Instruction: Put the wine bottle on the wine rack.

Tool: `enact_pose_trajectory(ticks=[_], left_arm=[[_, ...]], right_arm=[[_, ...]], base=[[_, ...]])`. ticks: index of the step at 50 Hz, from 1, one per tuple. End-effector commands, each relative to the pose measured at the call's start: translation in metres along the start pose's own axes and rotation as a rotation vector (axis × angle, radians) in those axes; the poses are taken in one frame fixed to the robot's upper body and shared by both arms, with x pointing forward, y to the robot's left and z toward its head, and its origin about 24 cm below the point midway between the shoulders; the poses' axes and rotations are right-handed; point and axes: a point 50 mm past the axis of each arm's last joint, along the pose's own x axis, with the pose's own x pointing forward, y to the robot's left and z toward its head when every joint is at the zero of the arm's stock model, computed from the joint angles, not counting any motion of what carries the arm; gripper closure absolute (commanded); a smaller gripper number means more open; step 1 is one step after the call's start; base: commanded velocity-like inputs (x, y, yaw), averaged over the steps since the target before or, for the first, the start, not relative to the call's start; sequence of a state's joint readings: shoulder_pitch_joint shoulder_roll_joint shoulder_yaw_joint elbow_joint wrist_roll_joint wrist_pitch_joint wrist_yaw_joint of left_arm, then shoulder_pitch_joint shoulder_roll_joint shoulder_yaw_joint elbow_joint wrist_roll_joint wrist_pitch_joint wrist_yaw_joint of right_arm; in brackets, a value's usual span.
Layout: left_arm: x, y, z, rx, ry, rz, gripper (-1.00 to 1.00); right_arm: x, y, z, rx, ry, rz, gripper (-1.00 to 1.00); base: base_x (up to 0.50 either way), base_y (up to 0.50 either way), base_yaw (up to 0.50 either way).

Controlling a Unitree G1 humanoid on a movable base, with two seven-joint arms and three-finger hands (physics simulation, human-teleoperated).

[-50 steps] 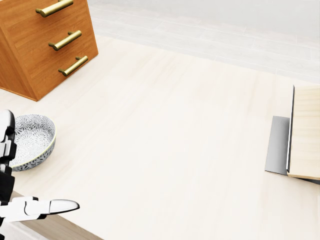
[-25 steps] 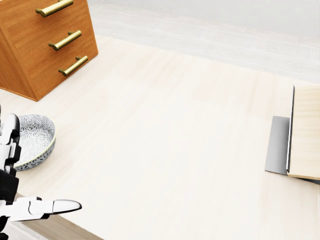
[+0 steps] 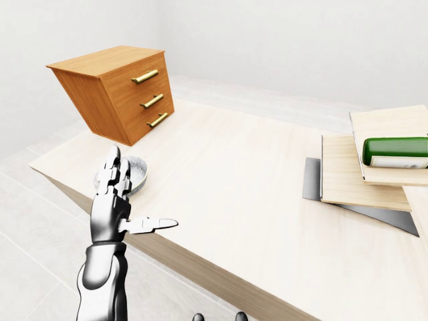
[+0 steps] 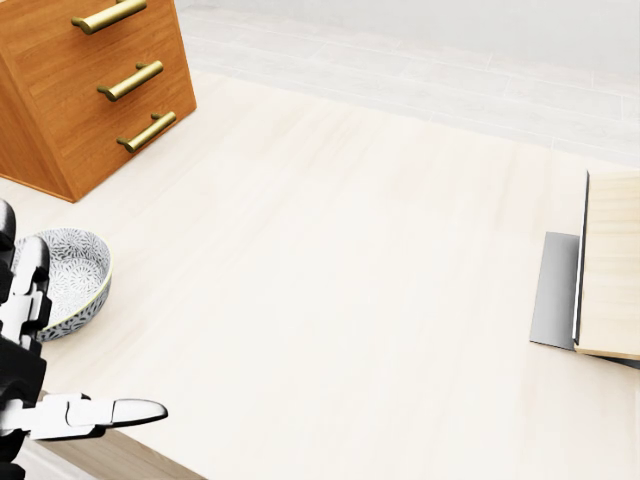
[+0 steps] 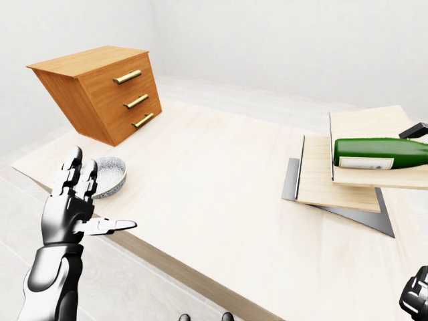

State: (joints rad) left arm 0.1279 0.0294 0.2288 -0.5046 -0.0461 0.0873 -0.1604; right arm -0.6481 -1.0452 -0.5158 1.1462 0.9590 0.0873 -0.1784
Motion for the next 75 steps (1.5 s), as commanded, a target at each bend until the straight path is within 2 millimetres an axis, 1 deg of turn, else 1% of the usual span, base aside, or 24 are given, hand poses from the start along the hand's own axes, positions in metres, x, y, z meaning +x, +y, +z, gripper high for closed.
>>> enact_pose_trajectory(ticks=[1,8,10,18,21,30,40,51,54,55,57,58,59,60,61,63,64,67,68,70,71,75], left_arm=[[-0.001,0.001,-0.002,-0.003,0.01,0.002,-1.0],[-0.002,0.002,-0.002,-0.004,0.011,0.003,-1.0],[-0.002,0.001,-0.002,-0.006,0.011,0.002,-1.0],[-0.002,0.001,0.0,-0.006,0.0,0.002,-1.0],[-0.002,0.0,0.0,-0.006,0.001,0.002,-1.0],[-0.001,-0.001,0.0,-0.008,0.0,0.001,-1.0],[0.0,0.0,0.0,-0.01,-0.001,0.001,-1.0],[0.0,0.001,-0.001,-0.011,0.002,0.001,-1.0],[0.001,0.0,0.001,-0.011,-0.006,0.0,-1.0],[0.001,0.0,0.001,-0.011,-0.006,0.0,-1.0],[0.001,0.0,0.001,-0.011,-0.008,0.0,-1.0],[0.001,0.0,0.001,-0.012,-0.009,0.0,-1.0],[0.001,0.0,0.001,-0.012,-0.009,0.0,-1.0],[0.001,0.0,0.002,-0.012,-0.013,-0.001,-1.0],[0.001,0.0,0.002,-0.012,-0.013,-0.001,-1.0],[0.002,-0.001,0.005,-0.011,-0.024,-0.003,-1.0],[0.002,-0.001,0.005,-0.011,-0.026,-0.003,-1.0],[0.002,-0.001,0.007,-0.011,-0.036,-0.003,-1.0],[0.002,-0.001,0.008,-0.01,-0.036,-0.003,-1.0],[0.002,-0.002,0.009,-0.009,-0.043,-0.005,-1.0],[0.002,-0.002,0.009,-0.009,-0.043,-0.005,-1.0],[0.002,-0.002,0.01,-0.009,-0.046,-0.005,-1.0]], right_arm=[[-0.001,0.008,0.006,0.049,-0.015,0.0,-1.0],[-0.002,0.0,0.02,0.058,-0.048,-0.012,-1.0],[-0.002,-0.005,0.026,0.059,-0.065,-0.018,-1.0],[-0.004,-0.017,0.037,0.056,-0.091,-0.03,-1.0],[-0.004,-0.018,0.039,0.057,-0.094,-0.028,-1.0],[-0.007,-0.02,0.055,0.063,-0.135,-0.02,-1.0],[-0.009,-0.023,0.065,0.067,-0.16,-0.018,-1.0],[-0.014,-0.032,0.086,0.078,-0.214,-0.018,-1.0],[-0.018,-0.032,0.099,0.088,-0.249,-0.009,-1.0],[-0.018,-0.032,0.1,0.089,-0.249,-0.01,-1.0],[-0.02,-0.031,0.105,0.097,-0.264,-0.004,-1.0],[-0.022,-0.03,0.111,0.102,-0.279,0.001,-1.0],[-0.022,-0.03,0.111,0.103,-0.279,0.0,-1.0],[-0.024,-0.028,0.117,0.112,-0.296,0.006,-1.0],[-0.024,-0.028,0.117,0.113,-0.296,0.006,-1.0],[-0.028,-0.023,0.129,0.132,-0.325,0.026,-1.0],[-0.029,-0.023,0.13,0.138,-0.328,0.028,-1.0],[-0.034,-0.018,0.142,0.152,-0.36,0.043,-1.0],[-0.034,-0.018,0.142,0.152,-0.36,0.043,-1.0],[-0.038,-0.014,0.152,0.167,-0.386,0.058,-1.0],[-0.038,-0.014,0.152,0.168,-0.386,0.058,-1.0],[-0.047,-0.006,0.167,0.197,-0.423,0.096,-1.0]], base=[[0.0,0.0,0.0],[0.0,0.0,0.0],[0.0,0.0,0.0],[0.0,0.0,0.0],[0.0,0.0,0.0],[0.0,0.0,0.0],[0.0,0.0,0.0],[0.0,0.0,0.0],[0.0,0.0,0.0],[0.0,0.0,0.0],[0.0,0.0,0.0],[0.0,0.0,0.0],[0.0,0.0,0.0],[0.0,0.0,0.0],[0.0,0.0,0.0],[0.0,0.0,0.0],[0.0,0.0,0.0],[0.0,0.0,0.0],[0.0,0.0,0.0],[0.0,0.0,0.0],[0.0,0.0,0.0],[0.0,0.0,0.0]])
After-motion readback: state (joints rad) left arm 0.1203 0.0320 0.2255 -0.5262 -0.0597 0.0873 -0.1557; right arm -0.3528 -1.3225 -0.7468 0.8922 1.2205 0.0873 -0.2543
